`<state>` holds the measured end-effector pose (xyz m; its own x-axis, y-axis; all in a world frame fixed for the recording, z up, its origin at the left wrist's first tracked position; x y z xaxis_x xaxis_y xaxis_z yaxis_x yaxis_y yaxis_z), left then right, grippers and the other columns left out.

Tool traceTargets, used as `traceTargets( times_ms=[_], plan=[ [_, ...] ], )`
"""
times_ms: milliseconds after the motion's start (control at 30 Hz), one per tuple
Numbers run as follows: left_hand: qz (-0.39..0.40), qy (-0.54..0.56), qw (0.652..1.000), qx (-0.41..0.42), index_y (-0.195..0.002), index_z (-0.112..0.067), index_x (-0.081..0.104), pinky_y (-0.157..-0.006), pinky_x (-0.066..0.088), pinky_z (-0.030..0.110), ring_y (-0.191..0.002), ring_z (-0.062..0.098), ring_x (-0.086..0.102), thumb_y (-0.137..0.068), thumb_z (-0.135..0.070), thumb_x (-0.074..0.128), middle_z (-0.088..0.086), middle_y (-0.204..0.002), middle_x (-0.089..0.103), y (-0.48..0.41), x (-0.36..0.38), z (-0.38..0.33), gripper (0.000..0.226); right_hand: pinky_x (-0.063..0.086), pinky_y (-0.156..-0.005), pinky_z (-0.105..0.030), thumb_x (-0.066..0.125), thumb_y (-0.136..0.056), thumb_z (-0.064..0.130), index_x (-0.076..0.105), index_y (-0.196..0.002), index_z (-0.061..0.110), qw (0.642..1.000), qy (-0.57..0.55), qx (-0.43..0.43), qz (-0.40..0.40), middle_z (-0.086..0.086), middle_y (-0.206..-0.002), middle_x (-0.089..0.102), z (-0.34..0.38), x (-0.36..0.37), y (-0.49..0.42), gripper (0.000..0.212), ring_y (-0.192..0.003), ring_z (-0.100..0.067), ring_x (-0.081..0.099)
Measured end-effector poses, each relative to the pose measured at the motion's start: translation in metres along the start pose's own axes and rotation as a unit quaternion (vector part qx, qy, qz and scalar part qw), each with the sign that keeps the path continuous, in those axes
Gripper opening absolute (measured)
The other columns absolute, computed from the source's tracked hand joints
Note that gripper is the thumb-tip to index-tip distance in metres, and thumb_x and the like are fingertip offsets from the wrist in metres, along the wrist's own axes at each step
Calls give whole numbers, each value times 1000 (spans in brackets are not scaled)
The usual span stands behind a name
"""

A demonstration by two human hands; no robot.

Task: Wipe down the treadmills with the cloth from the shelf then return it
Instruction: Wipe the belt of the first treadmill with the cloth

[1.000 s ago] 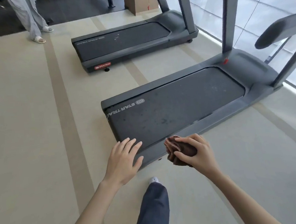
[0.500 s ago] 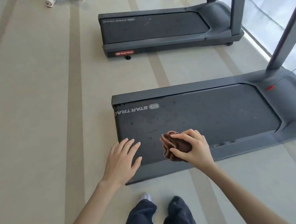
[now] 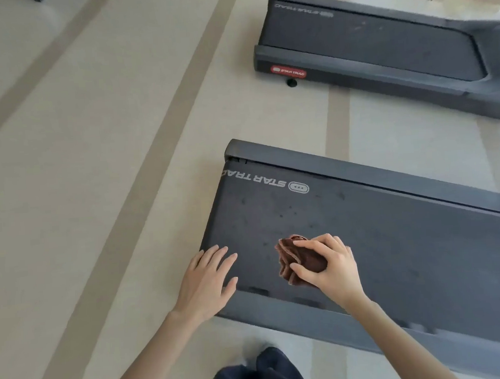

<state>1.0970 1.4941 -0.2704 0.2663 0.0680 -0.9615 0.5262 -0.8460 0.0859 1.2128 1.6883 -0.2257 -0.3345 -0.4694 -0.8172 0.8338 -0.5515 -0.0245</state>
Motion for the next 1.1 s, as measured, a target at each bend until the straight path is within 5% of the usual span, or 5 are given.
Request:
traceTargets(
  times_ms=[133, 267, 533, 800, 1100],
  plan=[
    [1, -21, 1000, -11, -119, -15, 65, -96, 47, 42, -117, 27, 57, -86, -40, 40, 7, -124, 63, -24, 96, 25, 48, 29, -82, -27, 68, -66, 54, 68, -103, 42, 1000, -12, -3, -8, 19, -91, 54, -60, 78, -15, 39, -89, -8, 48],
    [10, -27, 999, -33, -123, -16, 62, -99, 44, 44, -121, 28, 54, -83, -34, 65, 8, -129, 60, -40, 211, 62, 44, 31, -83, -28, 68, -66, 51, 69, -103, 39, 1000, -15, 9, -23, 17, -91, 54, -135, 175, -21, 38, -89, -9, 49],
    [13, -52, 998, -20, -134, -16, 53, -108, 33, 46, -134, 27, 40, -88, -36, 59, 9, -143, 46, -91, 385, 126, 50, 34, -82, -31, 61, -69, 56, 68, -109, 31, 998, 1, -12, -56, 10, -95, 58, -255, 343, -37, 47, -91, -13, 50],
    [-14, -77, 997, -13, -142, -24, 41, -113, 27, 45, -140, 24, 29, -93, -46, 38, 6, -150, 35, -129, 462, 164, 54, 36, -94, -47, 56, -74, 66, 59, -123, 38, 986, 135, -76, -63, 3, -119, 55, -309, 441, -27, 57, -110, -24, 48],
    [-40, -51, 998, -10, -147, -30, 28, -113, 18, 44, -144, 21, 18, -93, -48, 35, 1, -155, 23, -125, 487, 175, 58, 39, -88, -39, 61, -70, 57, 69, -102, 32, 980, 113, -107, -127, 4, -102, 63, -296, 440, -108, 42, -97, -23, 56]
  ],
)
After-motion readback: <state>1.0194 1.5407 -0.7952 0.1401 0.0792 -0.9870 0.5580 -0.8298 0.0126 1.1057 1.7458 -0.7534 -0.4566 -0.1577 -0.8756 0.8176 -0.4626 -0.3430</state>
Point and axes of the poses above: each hand's wrist, its own y-axis away from the middle knuckle, its own x-axis out of the palm, z = x × y, the point moved 10 cm from there along -y, towards the middle knuckle
